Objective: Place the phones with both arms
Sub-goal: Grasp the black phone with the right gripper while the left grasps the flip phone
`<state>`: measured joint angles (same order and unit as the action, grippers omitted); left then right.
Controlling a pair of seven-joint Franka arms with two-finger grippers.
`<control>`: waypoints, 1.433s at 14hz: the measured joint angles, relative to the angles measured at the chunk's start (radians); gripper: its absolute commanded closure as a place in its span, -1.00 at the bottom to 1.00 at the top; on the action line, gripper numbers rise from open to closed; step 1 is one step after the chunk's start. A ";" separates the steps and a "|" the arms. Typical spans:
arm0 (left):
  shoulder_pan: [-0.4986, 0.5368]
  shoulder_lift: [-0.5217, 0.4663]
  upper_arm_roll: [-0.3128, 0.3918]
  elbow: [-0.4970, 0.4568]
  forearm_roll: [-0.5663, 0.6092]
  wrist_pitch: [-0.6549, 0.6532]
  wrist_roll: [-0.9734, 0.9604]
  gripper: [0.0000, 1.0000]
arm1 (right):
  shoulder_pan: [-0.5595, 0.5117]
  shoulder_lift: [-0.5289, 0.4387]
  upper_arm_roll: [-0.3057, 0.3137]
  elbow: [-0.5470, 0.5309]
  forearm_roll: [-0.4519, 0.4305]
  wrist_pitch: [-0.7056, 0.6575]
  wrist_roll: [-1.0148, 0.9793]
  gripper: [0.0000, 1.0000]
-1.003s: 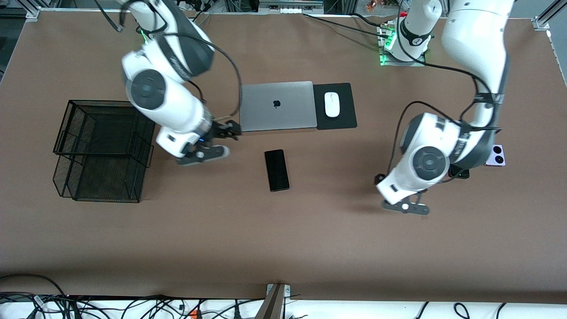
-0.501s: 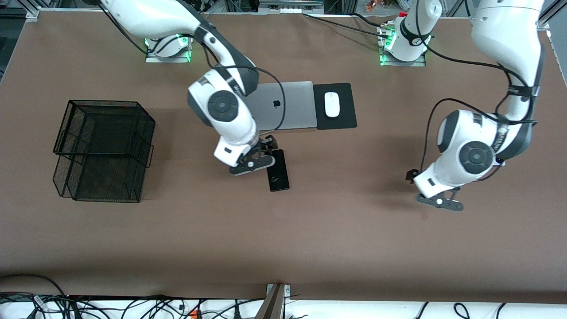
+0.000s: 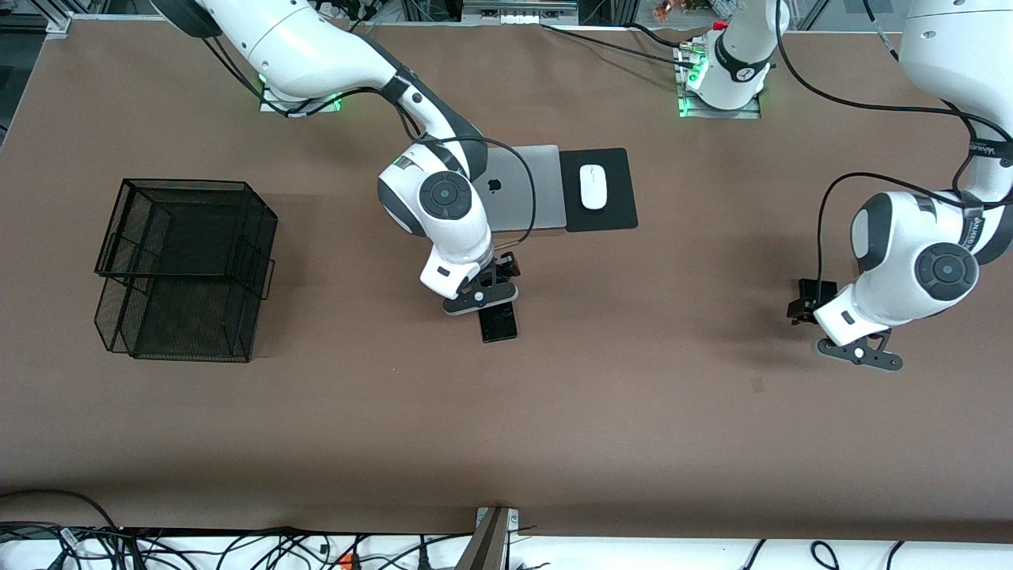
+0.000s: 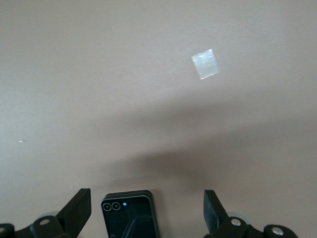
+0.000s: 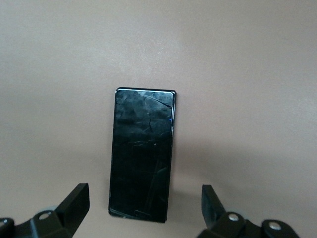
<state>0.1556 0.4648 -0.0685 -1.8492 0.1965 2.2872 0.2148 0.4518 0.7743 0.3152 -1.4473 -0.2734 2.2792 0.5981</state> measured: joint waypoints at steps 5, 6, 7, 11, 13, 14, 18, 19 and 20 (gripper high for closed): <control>0.096 -0.028 0.000 -0.175 0.000 0.206 0.074 -1.00 | 0.129 0.087 -0.125 0.071 -0.001 0.022 0.048 -1.00; 0.113 -0.029 0.000 -0.193 0.000 0.226 0.091 -1.00 | 0.144 0.103 -0.140 0.082 -0.001 0.034 0.055 -1.00; 0.124 -0.029 0.000 -0.204 0.000 0.233 0.098 -1.00 | 0.153 0.115 -0.150 0.088 -0.002 0.046 0.061 -1.00; 0.151 -0.031 -0.001 -0.265 0.000 0.311 0.101 -1.00 | 0.158 0.130 -0.159 0.095 -0.016 0.061 0.067 -1.00; 0.158 -0.031 -0.001 -0.299 0.000 0.340 0.101 -1.00 | 0.159 0.133 -0.160 0.095 -0.020 0.063 0.074 -1.00; 0.163 -0.030 -0.001 -0.310 0.000 0.348 0.100 -1.00 | 0.161 0.136 -0.160 0.095 -0.022 0.063 0.079 -1.00; 0.174 -0.021 -0.002 -0.327 0.000 0.366 0.095 -1.00 | 0.167 0.143 -0.163 0.096 -0.025 0.066 0.090 -1.00; 0.174 -0.020 -0.002 -0.328 0.000 0.368 0.086 -1.00 | 0.168 0.144 -0.163 0.096 -0.025 0.066 0.090 -1.00; 0.174 -0.018 -0.002 -0.329 0.000 0.370 0.078 -1.00 | 0.169 0.146 -0.163 0.096 -0.025 0.070 0.090 -1.00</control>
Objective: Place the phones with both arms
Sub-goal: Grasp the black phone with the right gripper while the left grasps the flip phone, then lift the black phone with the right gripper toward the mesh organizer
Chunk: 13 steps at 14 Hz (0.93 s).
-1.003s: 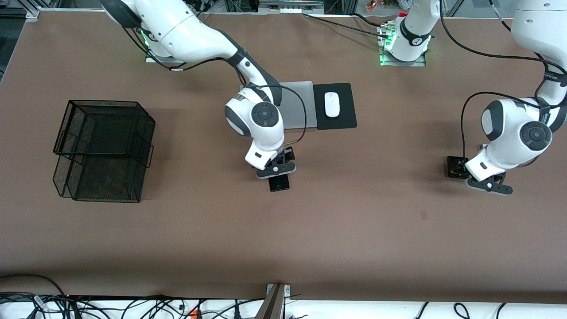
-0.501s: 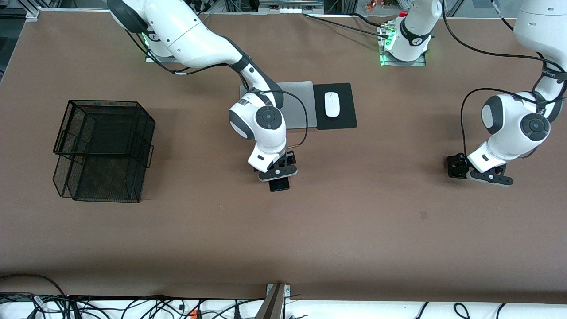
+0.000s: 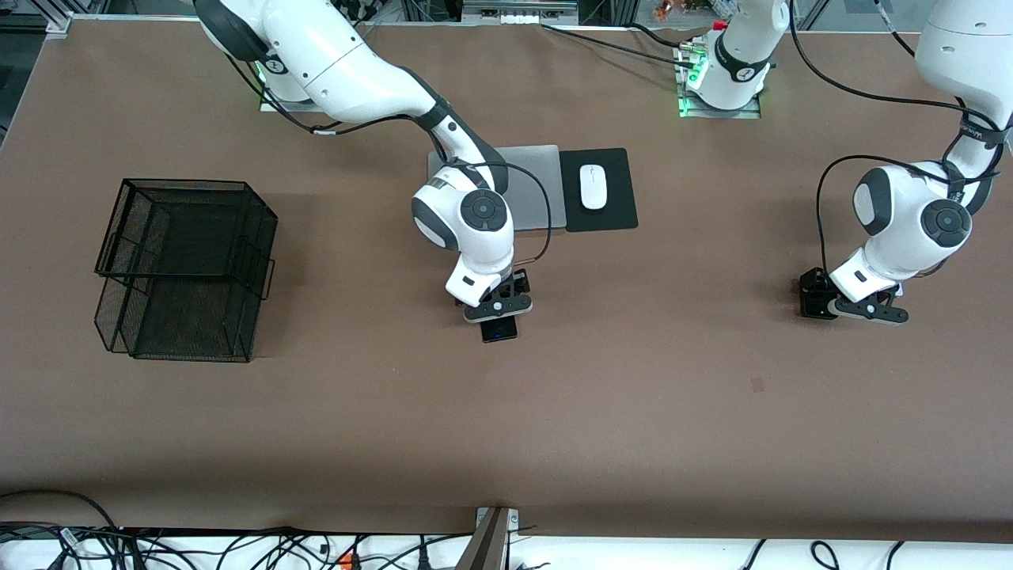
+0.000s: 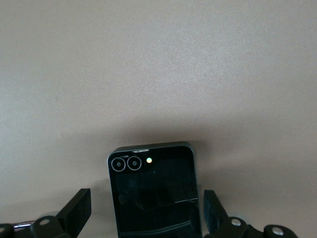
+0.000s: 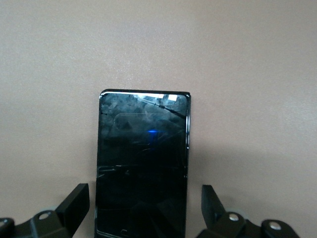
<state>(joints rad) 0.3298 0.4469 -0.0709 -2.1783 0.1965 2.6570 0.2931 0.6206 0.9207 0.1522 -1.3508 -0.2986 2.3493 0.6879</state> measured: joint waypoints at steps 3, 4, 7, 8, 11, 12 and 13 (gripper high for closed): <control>0.000 0.013 -0.003 0.000 0.000 0.011 -0.020 -1.00 | 0.003 0.006 0.000 0.000 -0.001 0.014 0.000 -1.00; 0.000 0.019 -0.005 0.000 0.000 0.016 -0.030 -1.00 | 0.003 0.006 -0.001 0.000 -0.004 0.015 0.000 -1.00; 0.000 0.033 -0.009 0.000 0.000 0.027 -0.039 -1.00 | 0.005 0.007 -0.004 0.000 -0.011 0.015 0.001 -1.00; 0.000 0.034 -0.009 0.000 0.000 0.029 -0.041 -1.00 | 0.006 0.007 -0.007 0.000 -0.013 0.015 0.001 -1.00; 0.000 0.036 -0.009 0.000 0.000 0.030 -0.055 -1.00 | 0.009 0.009 -0.012 0.000 -0.014 0.016 0.001 -1.00; 0.000 0.037 -0.008 0.000 0.000 0.030 -0.056 -1.00 | 0.010 0.010 -0.013 0.000 -0.014 0.016 0.001 -1.00; 0.001 0.039 -0.008 0.000 0.000 0.030 -0.057 -1.00 | 0.011 0.011 -0.013 0.000 -0.014 0.017 0.001 -1.00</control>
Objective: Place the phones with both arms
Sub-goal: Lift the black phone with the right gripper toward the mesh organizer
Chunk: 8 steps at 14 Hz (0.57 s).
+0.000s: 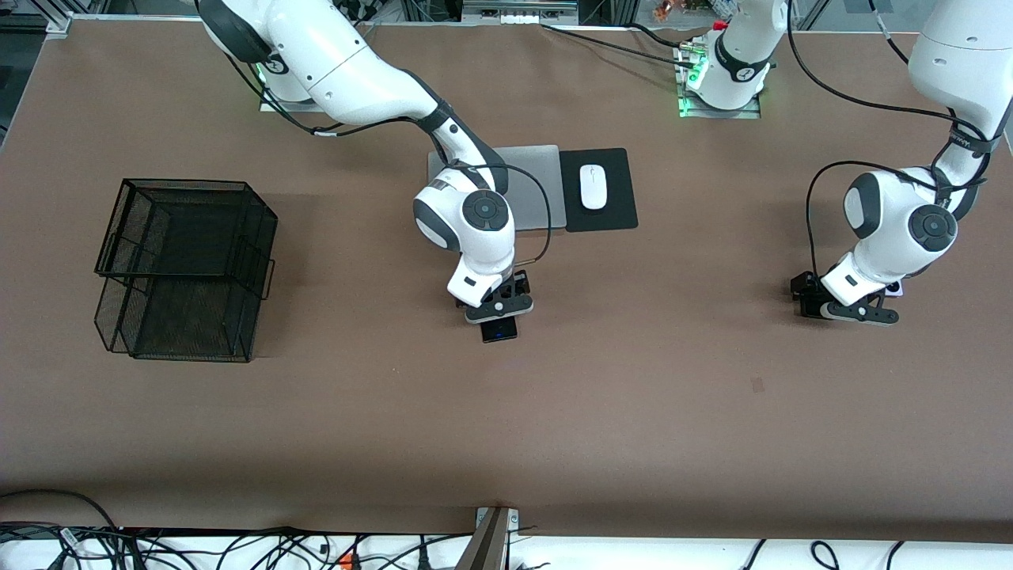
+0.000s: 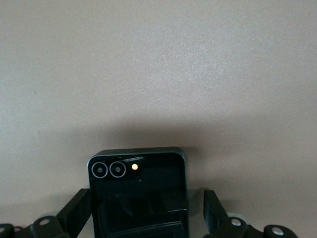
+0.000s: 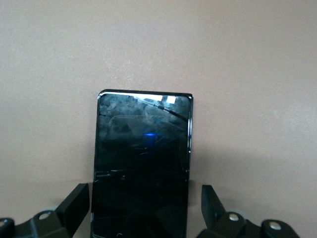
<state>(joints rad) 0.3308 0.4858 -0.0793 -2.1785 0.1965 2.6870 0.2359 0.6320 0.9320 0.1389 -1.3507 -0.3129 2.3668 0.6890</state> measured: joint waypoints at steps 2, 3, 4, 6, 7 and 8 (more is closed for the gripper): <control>0.002 0.005 0.000 0.001 0.000 0.002 -0.003 -1.00 | 0.001 0.003 0.000 0.000 0.000 0.008 0.000 -1.00; 0.004 0.008 0.000 0.002 0.000 0.003 -0.004 -1.00 | 0.001 0.004 -0.001 0.000 0.000 0.009 0.000 -1.00; 0.005 0.010 0.000 0.003 0.000 0.003 -0.006 -1.00 | 0.001 0.005 -0.001 0.000 0.000 0.010 0.000 -0.99; 0.005 0.015 0.000 0.007 0.000 0.004 -0.008 -1.00 | 0.002 0.005 -0.002 0.000 -0.008 0.011 0.000 -0.76; 0.005 0.018 0.000 0.011 0.000 0.004 -0.009 -1.00 | 0.002 0.005 -0.003 0.000 -0.012 0.011 0.001 -0.12; 0.006 0.020 0.000 0.014 0.000 0.004 -0.010 -1.00 | 0.003 0.005 -0.006 0.000 -0.016 0.013 0.001 0.36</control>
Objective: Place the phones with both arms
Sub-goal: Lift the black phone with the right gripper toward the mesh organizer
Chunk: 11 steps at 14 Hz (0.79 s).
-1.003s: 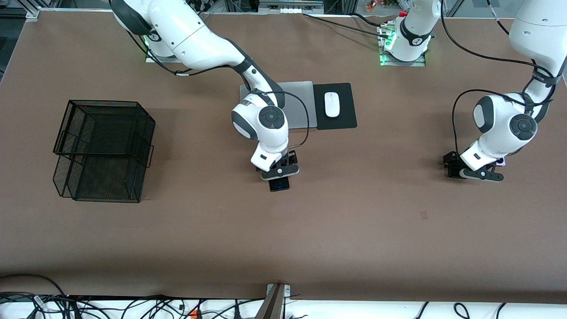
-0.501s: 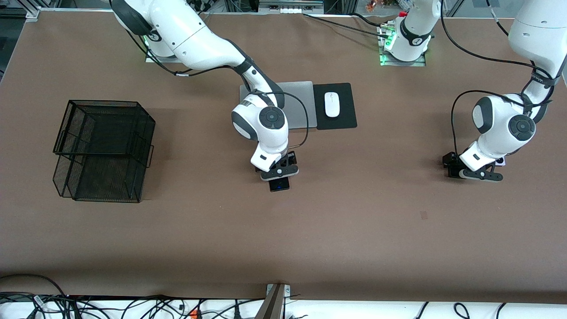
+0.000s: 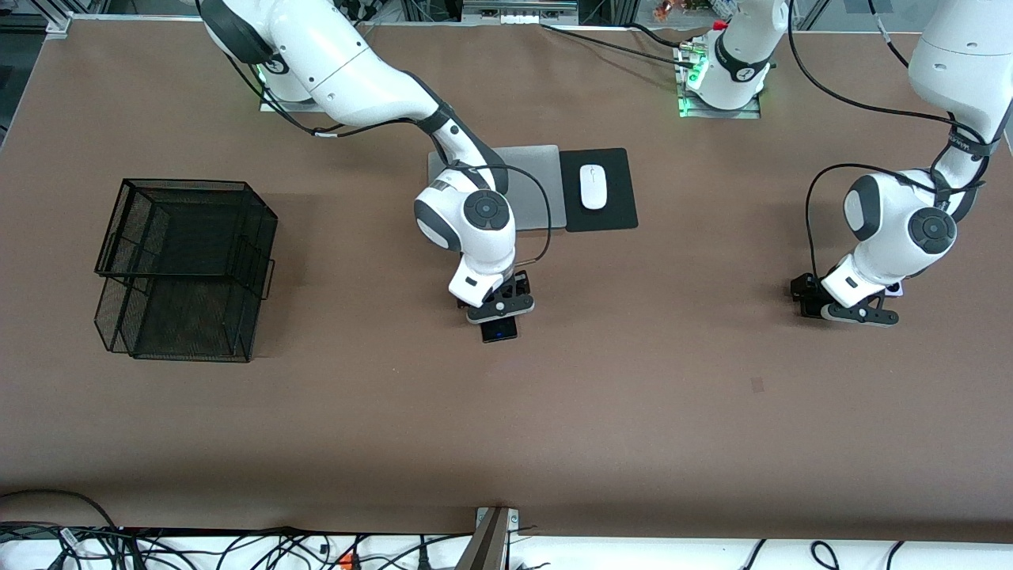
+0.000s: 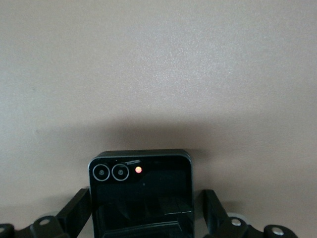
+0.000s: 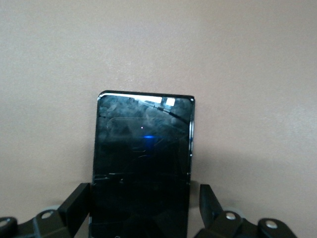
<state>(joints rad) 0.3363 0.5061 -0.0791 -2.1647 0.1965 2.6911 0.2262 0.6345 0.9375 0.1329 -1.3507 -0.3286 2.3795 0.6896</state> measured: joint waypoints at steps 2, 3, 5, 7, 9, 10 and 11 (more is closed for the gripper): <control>0.002 0.002 0.000 0.004 0.000 0.000 -0.001 -1.00 | 0.001 -0.001 -0.003 0.004 -0.003 0.005 0.006 0.65; 0.005 0.005 0.001 0.008 0.000 0.000 -0.002 -1.00 | 0.002 0.000 -0.004 0.004 -0.004 0.005 0.008 0.70; 0.008 0.009 0.001 0.013 0.000 0.000 -0.002 -1.00 | 0.002 0.000 -0.005 0.005 -0.004 0.005 0.009 0.87; 0.008 0.009 0.001 0.013 0.000 0.000 -0.005 -0.69 | 0.002 -0.004 -0.011 0.016 -0.005 0.000 0.010 0.87; 0.008 0.009 0.000 0.014 0.000 0.000 -0.019 -0.32 | -0.001 -0.036 -0.024 0.038 -0.005 -0.081 0.012 0.86; 0.008 0.010 -0.002 0.015 0.000 0.000 -0.025 -0.17 | -0.002 -0.071 -0.038 0.050 -0.005 -0.150 0.012 0.86; 0.008 0.003 -0.002 0.016 0.000 -0.001 -0.026 0.03 | -0.005 -0.120 -0.057 0.057 -0.005 -0.229 0.012 0.86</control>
<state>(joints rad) 0.3441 0.5092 -0.0815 -2.1491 0.1964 2.6899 0.2003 0.6296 0.8178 0.0758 -1.2934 -0.3332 2.1510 0.7015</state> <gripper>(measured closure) 0.176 0.211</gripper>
